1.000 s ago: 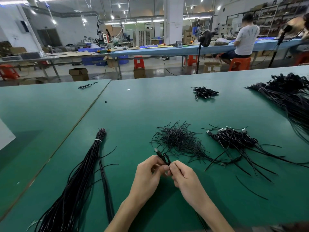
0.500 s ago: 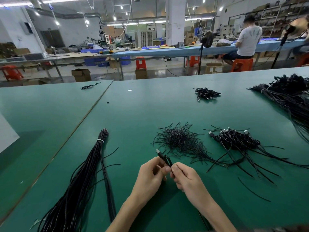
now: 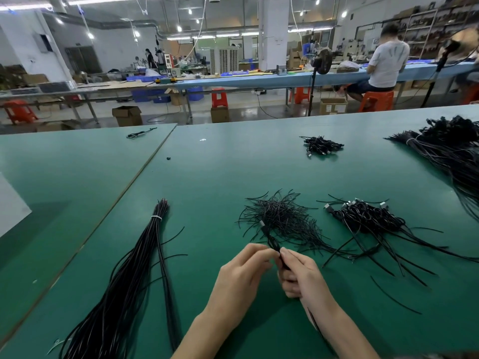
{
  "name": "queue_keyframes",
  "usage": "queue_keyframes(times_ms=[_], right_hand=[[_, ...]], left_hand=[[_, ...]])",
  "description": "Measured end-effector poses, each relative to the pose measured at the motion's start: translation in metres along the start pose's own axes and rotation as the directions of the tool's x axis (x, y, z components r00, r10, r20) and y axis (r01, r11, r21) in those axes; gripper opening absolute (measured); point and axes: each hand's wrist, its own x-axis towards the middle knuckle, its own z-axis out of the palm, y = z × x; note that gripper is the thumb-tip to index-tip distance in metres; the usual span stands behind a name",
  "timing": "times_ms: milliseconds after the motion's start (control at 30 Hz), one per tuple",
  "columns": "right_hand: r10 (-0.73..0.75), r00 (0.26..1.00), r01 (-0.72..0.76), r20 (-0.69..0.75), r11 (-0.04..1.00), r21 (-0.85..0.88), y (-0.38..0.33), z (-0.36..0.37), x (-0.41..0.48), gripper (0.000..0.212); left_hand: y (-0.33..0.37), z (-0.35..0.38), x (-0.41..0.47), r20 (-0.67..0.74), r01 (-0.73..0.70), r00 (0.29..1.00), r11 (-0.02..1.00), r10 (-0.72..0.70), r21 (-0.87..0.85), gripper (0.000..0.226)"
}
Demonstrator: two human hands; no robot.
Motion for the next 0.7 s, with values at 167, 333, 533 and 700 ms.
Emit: queue_keyframes(times_ms=[167,333,533,700], right_hand=[[0.039,0.999,-0.040,0.014,0.998,0.056,-0.006,-0.003,-0.001,0.035],[0.048,0.999,-0.049,0.018,0.996,0.075,-0.007,-0.002,-0.001,0.034],[-0.135,0.990,0.120,-0.050,0.965,-0.231,0.000,0.008,-0.004,0.039],[-0.246,0.967,0.197,-0.071,0.891,-0.409,0.005,0.011,-0.004,0.034]], left_hand=[[-0.005,-0.005,0.005,0.068,-0.267,0.964,0.937,0.258,0.225,0.040],[-0.013,-0.012,0.014,0.156,-0.381,0.924,0.877,0.350,0.292,0.036],[-0.007,-0.007,0.014,-0.038,0.006,0.999,0.999,-0.007,-0.048,0.008],[0.008,0.004,0.004,-0.098,0.382,0.909,0.905,-0.404,-0.185,0.010]])
